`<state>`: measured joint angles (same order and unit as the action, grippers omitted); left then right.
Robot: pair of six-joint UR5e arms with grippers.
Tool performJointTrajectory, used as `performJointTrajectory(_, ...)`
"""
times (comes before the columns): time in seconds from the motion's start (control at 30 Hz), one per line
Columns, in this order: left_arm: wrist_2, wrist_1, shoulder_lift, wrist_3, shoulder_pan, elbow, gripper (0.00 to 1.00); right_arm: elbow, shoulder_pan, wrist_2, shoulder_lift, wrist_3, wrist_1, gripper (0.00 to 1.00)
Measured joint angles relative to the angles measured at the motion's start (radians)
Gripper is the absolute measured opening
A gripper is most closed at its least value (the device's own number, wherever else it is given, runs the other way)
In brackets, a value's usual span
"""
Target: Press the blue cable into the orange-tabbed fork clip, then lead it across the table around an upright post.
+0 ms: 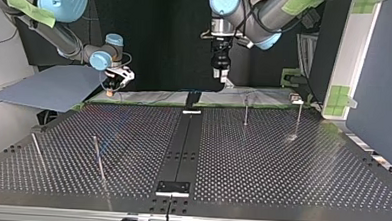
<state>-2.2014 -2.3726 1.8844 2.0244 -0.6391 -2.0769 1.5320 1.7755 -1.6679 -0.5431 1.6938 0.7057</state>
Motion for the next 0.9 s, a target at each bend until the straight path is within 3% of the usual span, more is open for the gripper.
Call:
performJointTrajectory(0.33, 0.068, 0.081, 0.055, -0.005, 0.006, -0.082, 0.99, 0.000, 0.002, 0.000, 0.000, 0.000, 0.000, 0.00)
performJointTrajectory(0.67, 0.052, 0.162, 0.137, -0.007, -0.005, -0.163, 0.99, 0.000, 0.004, 0.000, 0.000, 0.000, 0.000, 0.00)
performJointTrajectory(0.9, 0.082, 0.222, 0.198, -0.051, -0.011, -0.216, 0.99, -0.001, 0.007, -0.001, 0.000, 0.000, 0.000, 0.00)
